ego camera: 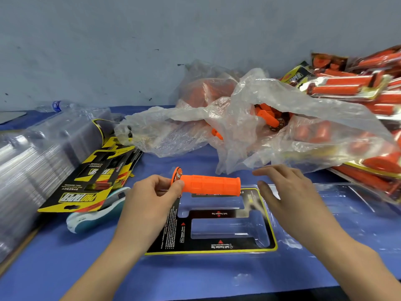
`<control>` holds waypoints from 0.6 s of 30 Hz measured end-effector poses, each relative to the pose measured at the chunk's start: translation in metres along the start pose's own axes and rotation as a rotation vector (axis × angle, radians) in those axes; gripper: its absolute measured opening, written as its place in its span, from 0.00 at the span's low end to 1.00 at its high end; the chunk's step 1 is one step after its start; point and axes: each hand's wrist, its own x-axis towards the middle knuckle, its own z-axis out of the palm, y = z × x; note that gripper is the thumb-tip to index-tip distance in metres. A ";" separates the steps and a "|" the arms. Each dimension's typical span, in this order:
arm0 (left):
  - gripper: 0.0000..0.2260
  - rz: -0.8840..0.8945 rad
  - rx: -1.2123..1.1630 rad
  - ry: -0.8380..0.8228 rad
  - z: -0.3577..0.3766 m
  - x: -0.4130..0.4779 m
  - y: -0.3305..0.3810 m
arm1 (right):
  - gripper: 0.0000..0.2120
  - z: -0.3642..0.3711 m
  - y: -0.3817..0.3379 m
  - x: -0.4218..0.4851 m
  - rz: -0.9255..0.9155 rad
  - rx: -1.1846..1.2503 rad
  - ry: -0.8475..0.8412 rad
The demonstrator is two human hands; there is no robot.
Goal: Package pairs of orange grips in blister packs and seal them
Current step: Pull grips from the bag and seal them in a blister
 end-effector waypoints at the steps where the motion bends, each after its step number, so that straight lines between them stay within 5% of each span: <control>1: 0.09 -0.002 0.004 -0.003 0.002 0.000 0.001 | 0.13 0.001 0.001 -0.001 -0.010 -0.011 -0.006; 9: 0.08 0.022 0.041 0.000 0.008 -0.001 0.003 | 0.20 -0.006 -0.009 -0.002 -0.107 0.035 -0.030; 18: 0.11 -0.031 0.148 -0.058 0.010 -0.001 -0.001 | 0.23 0.004 0.004 -0.001 -0.069 -0.227 -0.194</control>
